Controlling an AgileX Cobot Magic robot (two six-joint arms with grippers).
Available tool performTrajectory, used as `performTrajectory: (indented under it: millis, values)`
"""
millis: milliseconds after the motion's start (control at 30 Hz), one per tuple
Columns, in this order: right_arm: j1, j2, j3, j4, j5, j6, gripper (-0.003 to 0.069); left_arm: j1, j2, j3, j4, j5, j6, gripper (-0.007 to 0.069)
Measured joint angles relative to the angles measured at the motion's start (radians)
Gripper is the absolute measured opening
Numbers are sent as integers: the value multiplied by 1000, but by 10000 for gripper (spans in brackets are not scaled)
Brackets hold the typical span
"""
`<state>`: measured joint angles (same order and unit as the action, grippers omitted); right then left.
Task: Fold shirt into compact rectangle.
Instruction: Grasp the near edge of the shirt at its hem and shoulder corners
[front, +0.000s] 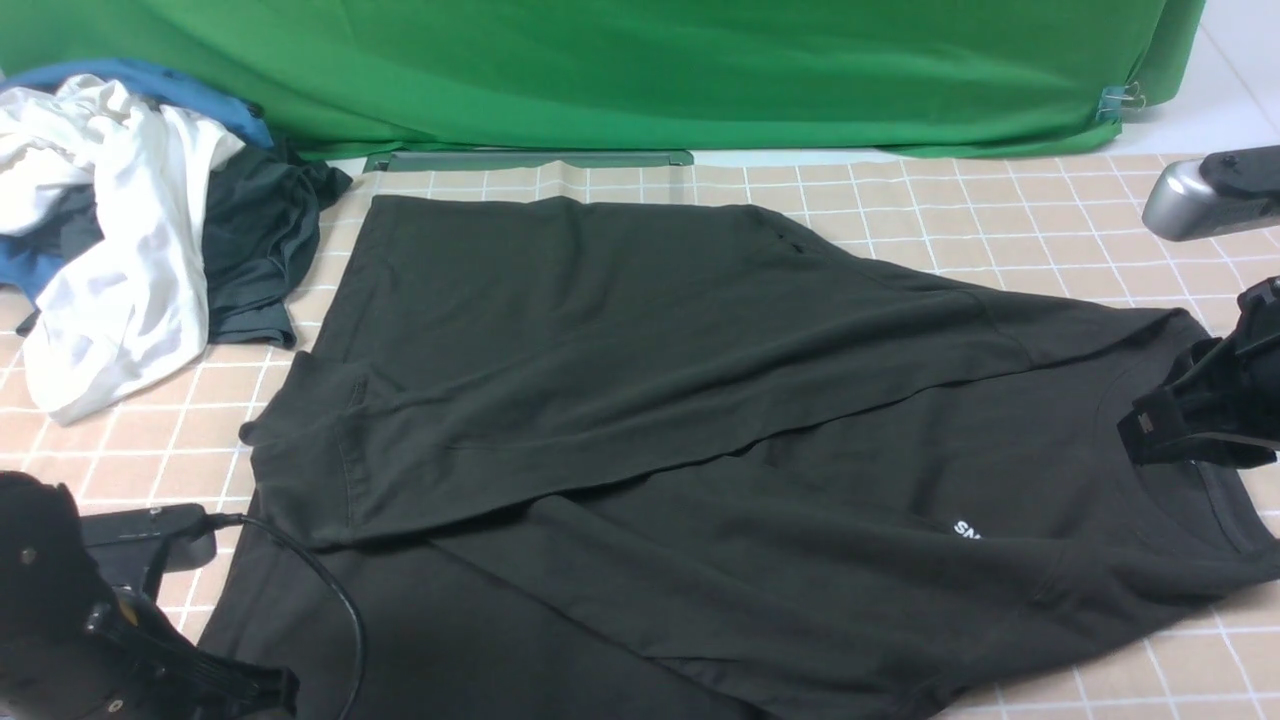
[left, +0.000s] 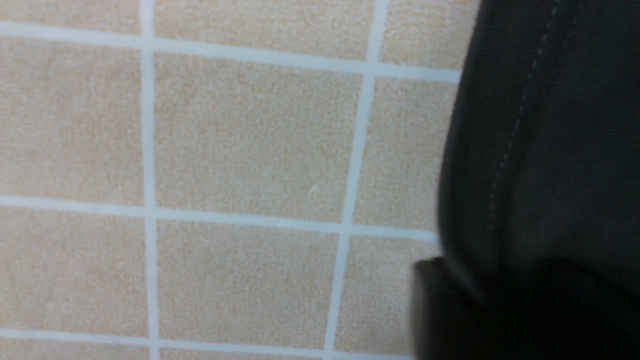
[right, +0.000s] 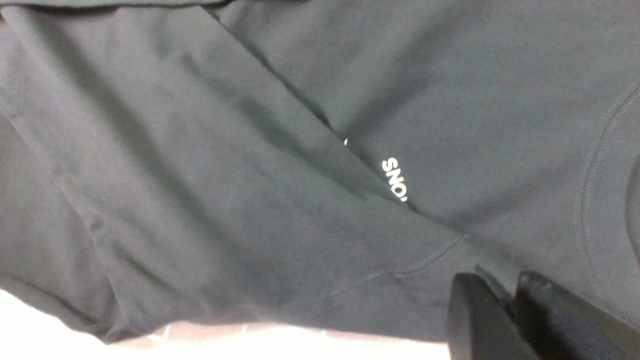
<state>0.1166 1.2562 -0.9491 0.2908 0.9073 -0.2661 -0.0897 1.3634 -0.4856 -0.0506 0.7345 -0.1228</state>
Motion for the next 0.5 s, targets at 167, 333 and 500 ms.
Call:
performTrajectory:
  millis: [167, 333, 500]
  values:
    - [0, 0, 0, -1, 52, -54, 146, 0, -13, -54, 15, 106, 19, 34]
    - [14, 0, 27, 2, 101, -51, 196, 0, -142, -85, 24, 194, 19, 34]
    - [185, 0, 115, -7, 73, -24, 282, 0, -277, -84, 35, 261, 2, 34]
